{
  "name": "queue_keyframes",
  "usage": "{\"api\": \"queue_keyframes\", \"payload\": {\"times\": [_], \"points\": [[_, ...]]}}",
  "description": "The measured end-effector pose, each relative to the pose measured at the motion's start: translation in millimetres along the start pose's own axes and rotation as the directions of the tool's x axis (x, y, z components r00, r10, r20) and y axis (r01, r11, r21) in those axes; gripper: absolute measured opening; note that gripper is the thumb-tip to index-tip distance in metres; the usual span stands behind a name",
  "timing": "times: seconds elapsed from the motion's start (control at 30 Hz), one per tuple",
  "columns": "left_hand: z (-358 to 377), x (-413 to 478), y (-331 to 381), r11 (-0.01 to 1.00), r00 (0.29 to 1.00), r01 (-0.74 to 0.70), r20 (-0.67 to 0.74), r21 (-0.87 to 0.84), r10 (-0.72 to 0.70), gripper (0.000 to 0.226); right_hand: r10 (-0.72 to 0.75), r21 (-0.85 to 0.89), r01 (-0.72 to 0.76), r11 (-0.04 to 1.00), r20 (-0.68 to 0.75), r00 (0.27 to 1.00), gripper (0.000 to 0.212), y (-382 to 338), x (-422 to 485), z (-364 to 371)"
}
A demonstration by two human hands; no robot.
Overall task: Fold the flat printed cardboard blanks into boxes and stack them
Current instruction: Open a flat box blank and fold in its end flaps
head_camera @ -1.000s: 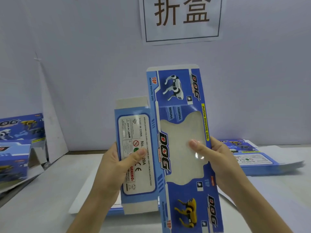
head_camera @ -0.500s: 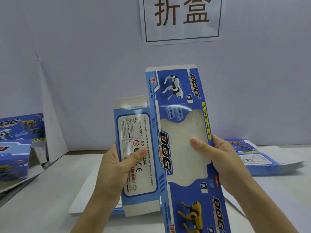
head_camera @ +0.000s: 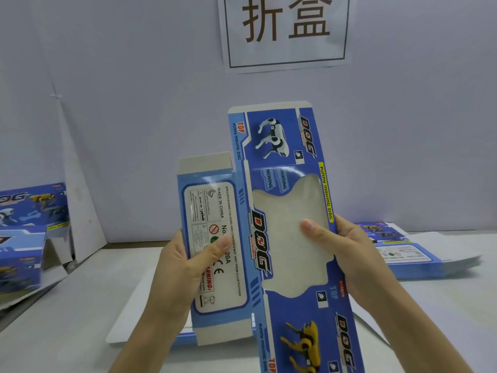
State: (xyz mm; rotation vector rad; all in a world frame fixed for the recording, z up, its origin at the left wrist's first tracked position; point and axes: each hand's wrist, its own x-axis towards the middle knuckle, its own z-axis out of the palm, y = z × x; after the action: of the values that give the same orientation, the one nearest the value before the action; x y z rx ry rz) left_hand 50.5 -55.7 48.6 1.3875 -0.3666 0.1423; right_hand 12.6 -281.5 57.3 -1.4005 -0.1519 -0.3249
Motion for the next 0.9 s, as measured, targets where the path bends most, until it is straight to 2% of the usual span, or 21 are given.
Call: {"api": "queue_keyframes", "payload": {"times": [0.3, 0.5, 0.6, 0.8, 0.9], "points": [[0.7, -0.4, -0.4, 1.000, 1.000, 0.002, 0.016, -0.016, -0.001, 0.043, -0.011, -0.049, 0.012, 0.999, 0.004, 1.000, 0.054, -3.1, -1.7, 0.7], [1.7, -0.6, -1.7, 0.999, 1.000, 0.009, 0.019, -0.044, -0.008, 0.039, -0.014, -0.033, 0.015, 0.999, 0.006, 1.000, 0.037, -5.2, -1.9, -0.4], [1.6, -0.6, -1.8, 1.000, 0.999, 0.017, 0.029, -0.020, -0.016, 0.045, -0.011, -0.040, 0.011, 0.999, 0.008, 1.000, 0.046, -4.7, -2.1, 0.6], [0.9, -1.0, -0.4, 0.997, 0.999, 0.034, 0.030, -0.065, -0.032, 0.030, 0.000, -0.050, 0.000, 0.999, -0.002, 1.000, 0.051, -3.9, -1.2, -1.3], [1.7, -1.0, -0.9, 0.997, 0.998, 0.050, 0.046, -0.067, -0.047, 0.027, -0.005, -0.048, 0.005, 0.999, 0.006, 1.000, 0.041, -4.3, -0.7, -2.9]]}}
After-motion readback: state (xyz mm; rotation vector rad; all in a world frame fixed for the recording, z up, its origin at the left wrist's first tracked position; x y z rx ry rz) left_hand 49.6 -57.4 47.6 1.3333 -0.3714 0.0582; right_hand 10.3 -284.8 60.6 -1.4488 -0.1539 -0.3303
